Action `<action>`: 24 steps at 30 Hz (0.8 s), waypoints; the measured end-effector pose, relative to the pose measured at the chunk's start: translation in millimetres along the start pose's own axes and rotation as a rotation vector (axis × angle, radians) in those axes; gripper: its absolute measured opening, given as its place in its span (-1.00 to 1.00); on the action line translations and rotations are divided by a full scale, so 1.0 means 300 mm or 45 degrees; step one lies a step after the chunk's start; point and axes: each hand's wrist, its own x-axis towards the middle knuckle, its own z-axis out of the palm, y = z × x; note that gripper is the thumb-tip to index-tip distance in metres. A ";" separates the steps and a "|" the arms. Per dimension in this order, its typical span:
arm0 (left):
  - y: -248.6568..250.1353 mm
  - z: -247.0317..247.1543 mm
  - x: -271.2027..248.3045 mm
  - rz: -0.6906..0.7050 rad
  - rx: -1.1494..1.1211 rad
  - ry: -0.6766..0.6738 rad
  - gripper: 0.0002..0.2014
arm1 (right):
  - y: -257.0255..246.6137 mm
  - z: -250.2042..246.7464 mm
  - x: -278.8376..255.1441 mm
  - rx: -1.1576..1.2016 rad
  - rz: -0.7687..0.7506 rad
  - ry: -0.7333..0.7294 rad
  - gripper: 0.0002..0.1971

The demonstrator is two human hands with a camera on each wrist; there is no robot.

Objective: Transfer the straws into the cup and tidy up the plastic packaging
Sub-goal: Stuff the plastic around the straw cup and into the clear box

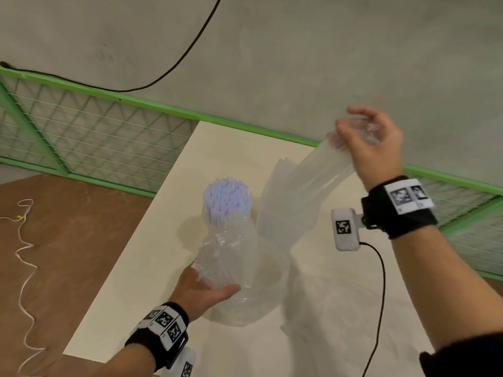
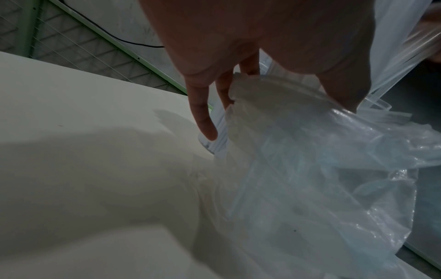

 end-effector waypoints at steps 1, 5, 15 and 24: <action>0.001 0.000 0.000 -0.010 -0.012 0.004 -0.44 | 0.047 0.020 -0.004 -0.027 0.060 -0.089 -0.73; 0.019 0.006 -0.009 -0.012 -0.019 -0.031 -0.47 | 0.189 0.058 -0.040 -0.456 0.076 -0.371 -0.78; 0.014 0.006 -0.007 -0.069 -0.116 -0.075 -0.33 | 0.322 0.077 -0.091 -1.420 -0.159 -1.119 -0.18; 0.012 0.005 0.002 -0.066 -0.076 -0.074 -0.28 | 0.258 0.144 -0.059 -1.288 -0.030 -1.140 0.05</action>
